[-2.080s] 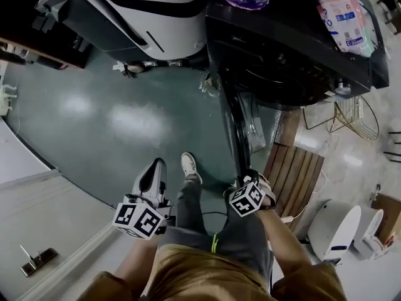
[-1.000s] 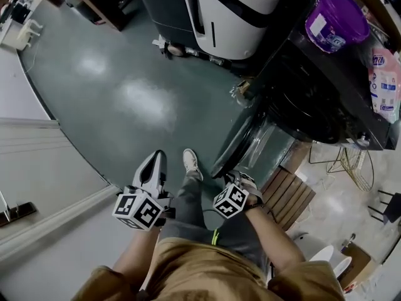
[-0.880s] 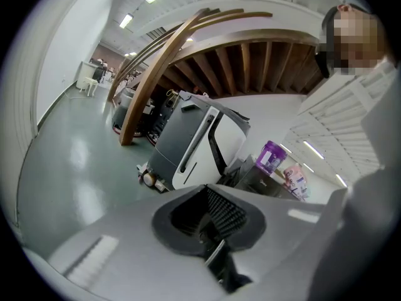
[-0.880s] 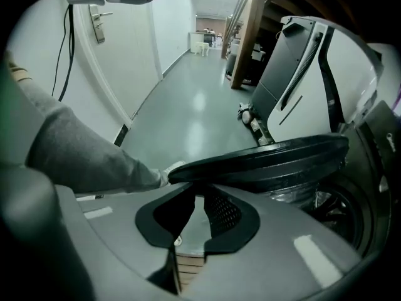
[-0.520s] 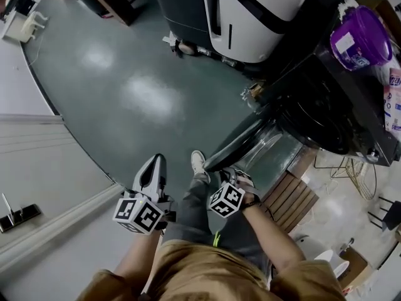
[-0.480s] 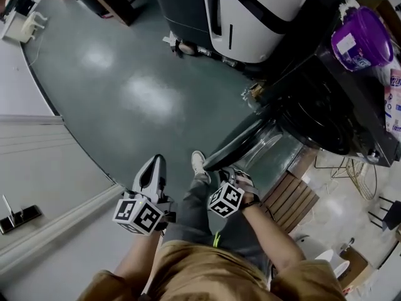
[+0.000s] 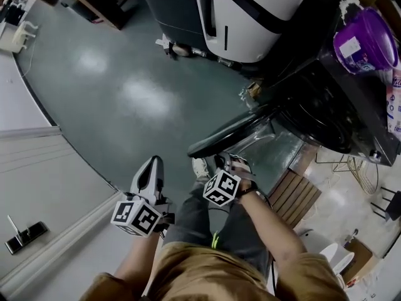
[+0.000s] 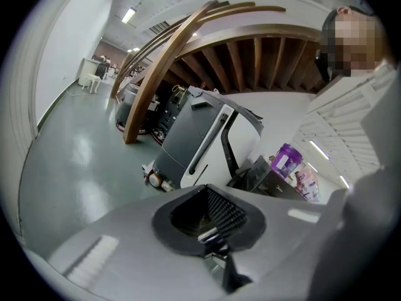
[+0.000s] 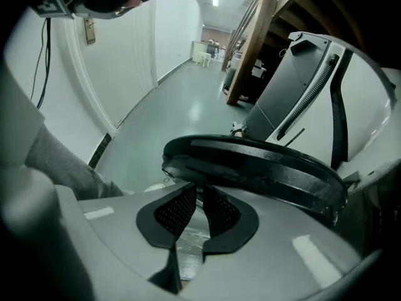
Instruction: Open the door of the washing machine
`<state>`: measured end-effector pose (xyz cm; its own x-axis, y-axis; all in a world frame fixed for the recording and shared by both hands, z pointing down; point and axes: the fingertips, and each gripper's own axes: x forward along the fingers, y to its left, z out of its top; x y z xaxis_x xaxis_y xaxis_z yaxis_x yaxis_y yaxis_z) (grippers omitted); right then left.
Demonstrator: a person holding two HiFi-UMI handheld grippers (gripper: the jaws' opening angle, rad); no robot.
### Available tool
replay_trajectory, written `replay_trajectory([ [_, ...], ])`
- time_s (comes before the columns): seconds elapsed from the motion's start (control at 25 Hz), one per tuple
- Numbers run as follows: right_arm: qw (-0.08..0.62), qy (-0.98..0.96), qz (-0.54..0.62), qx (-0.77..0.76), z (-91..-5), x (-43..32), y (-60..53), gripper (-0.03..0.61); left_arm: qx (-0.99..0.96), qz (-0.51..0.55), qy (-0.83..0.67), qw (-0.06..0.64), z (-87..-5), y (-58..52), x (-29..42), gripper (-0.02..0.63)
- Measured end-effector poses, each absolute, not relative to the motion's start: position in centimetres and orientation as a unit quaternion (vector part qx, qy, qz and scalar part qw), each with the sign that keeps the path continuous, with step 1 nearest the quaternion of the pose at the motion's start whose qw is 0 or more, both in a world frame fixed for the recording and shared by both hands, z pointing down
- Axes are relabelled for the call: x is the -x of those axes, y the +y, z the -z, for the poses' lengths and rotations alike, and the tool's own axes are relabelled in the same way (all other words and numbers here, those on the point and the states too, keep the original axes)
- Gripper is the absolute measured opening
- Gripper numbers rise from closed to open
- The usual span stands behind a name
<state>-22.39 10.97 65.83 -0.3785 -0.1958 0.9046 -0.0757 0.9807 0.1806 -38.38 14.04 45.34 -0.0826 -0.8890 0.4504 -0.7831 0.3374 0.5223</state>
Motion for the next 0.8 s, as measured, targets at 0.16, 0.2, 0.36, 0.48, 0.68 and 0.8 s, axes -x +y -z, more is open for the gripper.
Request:
replay_trajectory([
  [0.16, 0.543, -0.832, 0.060, -0.097, -65.4, 24.1, 8.0, 0.040, -0.573, 0.068, -0.730, 0.367, -45.3, 12.7, 39.3, 0.060],
  [0.2, 0.542, -0.832, 0.060, -0.102, -65.4, 24.5, 7.3, 0.040, -0.574, 0.068, -0.730, 0.366, -45.3, 12.5, 39.6, 0.060],
  [0.36, 0.537, -0.833, 0.062, -0.119, -65.3, 26.1, 4.8, 0.040, -0.572, 0.066, -0.730, 0.367, -45.4, 11.8, 40.9, 0.060],
  [0.48, 0.532, -0.834, 0.059, -0.132, -65.0, 27.4, 3.3, 0.040, -0.574, 0.068, -0.730, 0.364, -45.6, 11.7, 42.0, 0.060],
  [0.68, 0.528, -0.833, 0.063, -0.151, -64.5, 29.1, 0.2, 0.040, -0.569, 0.067, -0.731, 0.371, -45.8, 11.3, 43.1, 0.060],
  [0.8, 0.527, -0.832, 0.074, -0.157, -64.1, 30.1, -1.5, 0.040, -0.569, 0.068, -0.729, 0.373, -46.0, 11.2, 43.6, 0.060],
])
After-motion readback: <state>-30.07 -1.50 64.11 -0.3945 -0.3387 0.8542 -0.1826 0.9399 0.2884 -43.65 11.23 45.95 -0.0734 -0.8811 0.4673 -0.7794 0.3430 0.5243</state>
